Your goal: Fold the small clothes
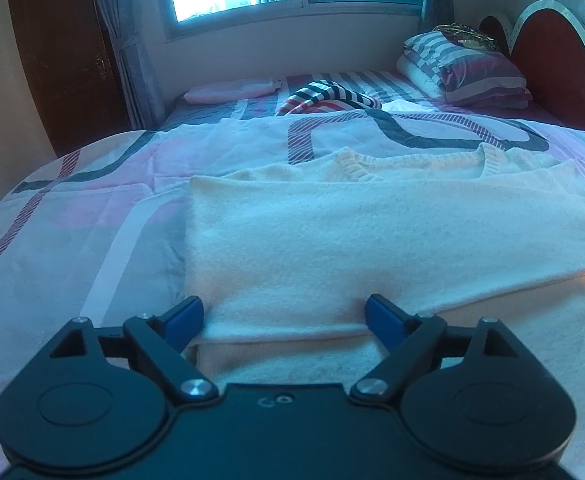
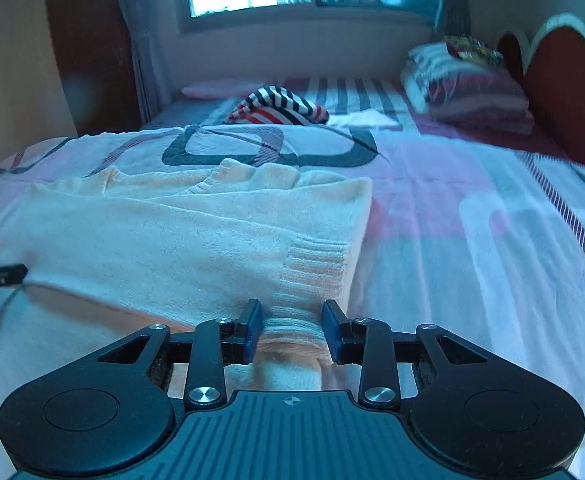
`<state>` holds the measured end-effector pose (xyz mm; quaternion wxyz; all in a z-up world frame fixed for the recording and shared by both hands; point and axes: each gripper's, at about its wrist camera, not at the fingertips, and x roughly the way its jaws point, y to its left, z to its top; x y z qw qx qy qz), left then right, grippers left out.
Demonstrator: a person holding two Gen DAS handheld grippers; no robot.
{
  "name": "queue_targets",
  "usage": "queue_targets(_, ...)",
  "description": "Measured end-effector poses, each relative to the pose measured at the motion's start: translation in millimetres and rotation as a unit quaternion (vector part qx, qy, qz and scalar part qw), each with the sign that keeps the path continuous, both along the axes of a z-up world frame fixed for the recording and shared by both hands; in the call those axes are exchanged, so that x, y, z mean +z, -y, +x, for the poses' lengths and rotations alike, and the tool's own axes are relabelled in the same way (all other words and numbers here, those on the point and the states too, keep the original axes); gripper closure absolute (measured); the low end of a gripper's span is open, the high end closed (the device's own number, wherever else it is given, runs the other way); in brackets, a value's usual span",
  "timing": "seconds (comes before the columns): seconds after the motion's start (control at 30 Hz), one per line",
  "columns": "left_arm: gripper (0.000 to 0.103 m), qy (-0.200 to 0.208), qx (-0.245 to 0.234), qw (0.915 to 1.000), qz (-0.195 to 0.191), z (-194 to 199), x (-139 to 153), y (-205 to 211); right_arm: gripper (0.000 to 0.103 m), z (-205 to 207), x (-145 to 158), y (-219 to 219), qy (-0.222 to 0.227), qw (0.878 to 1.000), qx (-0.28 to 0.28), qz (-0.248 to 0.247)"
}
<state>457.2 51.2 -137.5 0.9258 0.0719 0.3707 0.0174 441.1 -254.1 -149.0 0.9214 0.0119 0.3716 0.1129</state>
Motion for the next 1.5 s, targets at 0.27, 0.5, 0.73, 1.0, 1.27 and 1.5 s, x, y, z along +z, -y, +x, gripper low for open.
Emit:
queue_targets(0.27, 0.005, -0.026, 0.019, 0.9990, 0.032, 4, 5, 8, 0.067, 7, -1, 0, -0.002, 1.000, 0.015, -0.009)
queue_targets(0.5, 0.005, -0.038, 0.009, 0.9953, 0.089, -18, 13, 18, 0.048, -18, 10, 18, -0.009, 1.000, 0.010, 0.019)
queue_targets(0.73, 0.006, -0.042, 0.024, 0.9963, 0.070, -71, 15, 3, 0.048, -78, 20, 45, -0.034, 0.996, -0.013, 0.081)
queue_targets(1.0, 0.020, -0.051, 0.005, 0.9970, 0.057, -158, 22, -7, 0.049, -171, 28, 64, -0.064, 0.991, -0.025, 0.114)
queue_targets(1.27, 0.026, -0.059, 0.019, 0.9976, -0.032, -247, 21, -35, 0.049, -249, 24, 76, -0.105, 0.981, -0.048, 0.156)
queue_targets(1.5, 0.030, -0.064, 0.026, 0.9930, -0.095, -299, 24, -57, 0.049, -305, 24, 68, -0.111, 0.979, -0.053, 0.160)
